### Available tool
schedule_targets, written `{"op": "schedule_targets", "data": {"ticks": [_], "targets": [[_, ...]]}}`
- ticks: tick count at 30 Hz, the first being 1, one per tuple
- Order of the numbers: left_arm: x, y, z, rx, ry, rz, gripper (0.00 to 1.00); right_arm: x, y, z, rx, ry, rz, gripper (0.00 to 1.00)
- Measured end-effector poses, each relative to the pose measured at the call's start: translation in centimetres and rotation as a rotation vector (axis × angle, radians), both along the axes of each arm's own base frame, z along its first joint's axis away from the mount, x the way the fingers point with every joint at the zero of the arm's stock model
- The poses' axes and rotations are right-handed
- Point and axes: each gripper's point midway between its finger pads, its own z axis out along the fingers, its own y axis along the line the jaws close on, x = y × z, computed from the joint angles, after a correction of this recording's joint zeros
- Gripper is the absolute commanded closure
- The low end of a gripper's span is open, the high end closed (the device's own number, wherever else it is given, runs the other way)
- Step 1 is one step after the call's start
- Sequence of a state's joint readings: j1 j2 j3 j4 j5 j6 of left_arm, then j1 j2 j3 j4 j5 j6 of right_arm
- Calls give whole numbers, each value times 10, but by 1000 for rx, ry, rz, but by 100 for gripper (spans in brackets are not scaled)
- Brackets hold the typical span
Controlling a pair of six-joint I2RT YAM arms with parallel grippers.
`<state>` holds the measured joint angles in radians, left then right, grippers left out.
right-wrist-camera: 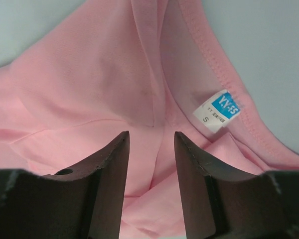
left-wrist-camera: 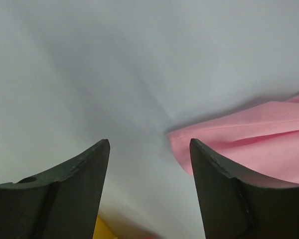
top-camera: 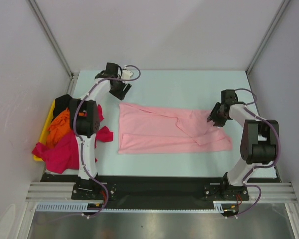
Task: Fold and stack the t-shirts
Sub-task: Fold the tshirt
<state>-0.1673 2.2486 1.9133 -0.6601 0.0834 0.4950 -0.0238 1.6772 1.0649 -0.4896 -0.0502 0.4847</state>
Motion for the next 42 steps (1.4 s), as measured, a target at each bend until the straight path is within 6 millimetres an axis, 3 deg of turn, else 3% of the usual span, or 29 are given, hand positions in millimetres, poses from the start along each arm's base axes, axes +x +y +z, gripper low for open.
{"op": "schedule_targets", "data": {"ticks": [3, 6, 8, 9, 14, 21, 28, 30, 32, 33, 35, 36, 42], "targets": [[-7, 5, -7, -30, 35, 20, 27, 0, 3, -15, 10, 36, 8, 59], [-23, 0, -17, -65, 80, 11, 24, -2, 4, -20, 15, 51, 10, 76], [-32, -3, -20, -89, 106, 9, 23, -1, 5, -20, 18, 48, 15, 96], [-34, -5, -20, -101, 112, 9, 23, 0, 5, -19, 18, 44, 16, 100], [-35, -3, -17, -149, 133, 57, 23, 6, 7, -12, 17, 24, 16, 100], [-17, 1, -2, -222, 118, 126, 30, 31, 7, 27, 5, -81, 35, 100], [-26, -3, -41, -235, 243, 155, 33, 42, 10, 49, 14, -121, 48, 100], [-24, -4, -37, -245, 243, 161, 37, 46, 11, 56, 18, -138, 54, 100], [-27, -5, -38, -251, 256, 168, 53, 49, 11, 63, 18, -154, 56, 100], [-29, -6, -39, -255, 270, 172, 63, 49, 11, 66, 18, -161, 57, 100], [-32, -7, -43, -259, 286, 172, 94, 49, 12, 72, 20, -170, 60, 100], [-33, -10, -42, -274, 294, 173, 100, 50, 12, 75, 22, -175, 63, 100], [-42, -23, -40, -346, 317, 127, 100, 51, 15, 99, 30, -199, 84, 100]]}}
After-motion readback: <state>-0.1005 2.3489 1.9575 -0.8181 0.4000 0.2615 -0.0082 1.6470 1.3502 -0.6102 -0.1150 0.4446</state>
